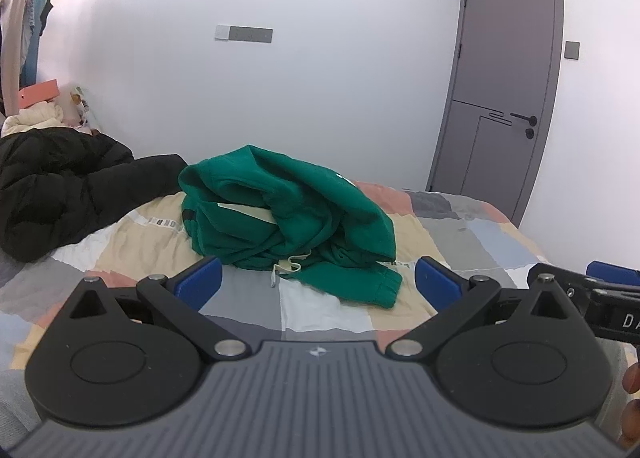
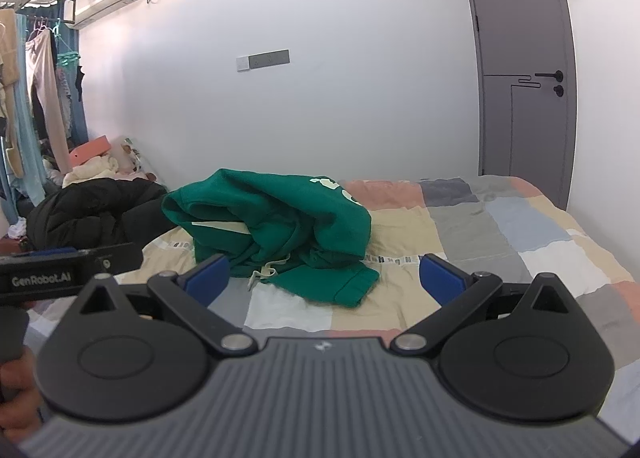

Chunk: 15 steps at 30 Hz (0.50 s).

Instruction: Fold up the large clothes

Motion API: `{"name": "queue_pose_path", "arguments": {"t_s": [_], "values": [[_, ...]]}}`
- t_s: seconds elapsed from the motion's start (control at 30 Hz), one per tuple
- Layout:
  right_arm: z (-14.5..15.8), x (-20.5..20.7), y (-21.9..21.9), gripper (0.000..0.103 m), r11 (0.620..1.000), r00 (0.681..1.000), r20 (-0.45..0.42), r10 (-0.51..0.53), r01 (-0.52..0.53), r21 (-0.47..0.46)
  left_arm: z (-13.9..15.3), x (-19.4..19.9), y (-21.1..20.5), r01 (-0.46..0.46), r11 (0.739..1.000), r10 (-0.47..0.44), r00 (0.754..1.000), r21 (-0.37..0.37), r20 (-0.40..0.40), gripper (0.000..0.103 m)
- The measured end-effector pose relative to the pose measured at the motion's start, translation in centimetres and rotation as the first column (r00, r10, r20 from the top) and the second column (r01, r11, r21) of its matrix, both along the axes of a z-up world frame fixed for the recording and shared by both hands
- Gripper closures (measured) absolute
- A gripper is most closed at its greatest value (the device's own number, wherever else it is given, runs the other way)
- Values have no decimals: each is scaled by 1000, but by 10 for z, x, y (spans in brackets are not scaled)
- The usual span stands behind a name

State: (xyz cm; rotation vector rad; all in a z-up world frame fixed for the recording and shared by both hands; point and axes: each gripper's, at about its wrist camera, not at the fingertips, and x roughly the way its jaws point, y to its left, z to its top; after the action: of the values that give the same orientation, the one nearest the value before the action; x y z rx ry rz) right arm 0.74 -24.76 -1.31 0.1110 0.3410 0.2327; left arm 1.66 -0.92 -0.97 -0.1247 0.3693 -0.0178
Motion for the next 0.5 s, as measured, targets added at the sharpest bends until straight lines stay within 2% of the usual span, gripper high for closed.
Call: {"name": "queue_pose_path", "arguments": {"t_s": [0.5], "values": [[-7,1,0,0,1000,1000,2,5,-5,-8,-2,3,3,-5,1000,5,1000,0,-8,0]]}}
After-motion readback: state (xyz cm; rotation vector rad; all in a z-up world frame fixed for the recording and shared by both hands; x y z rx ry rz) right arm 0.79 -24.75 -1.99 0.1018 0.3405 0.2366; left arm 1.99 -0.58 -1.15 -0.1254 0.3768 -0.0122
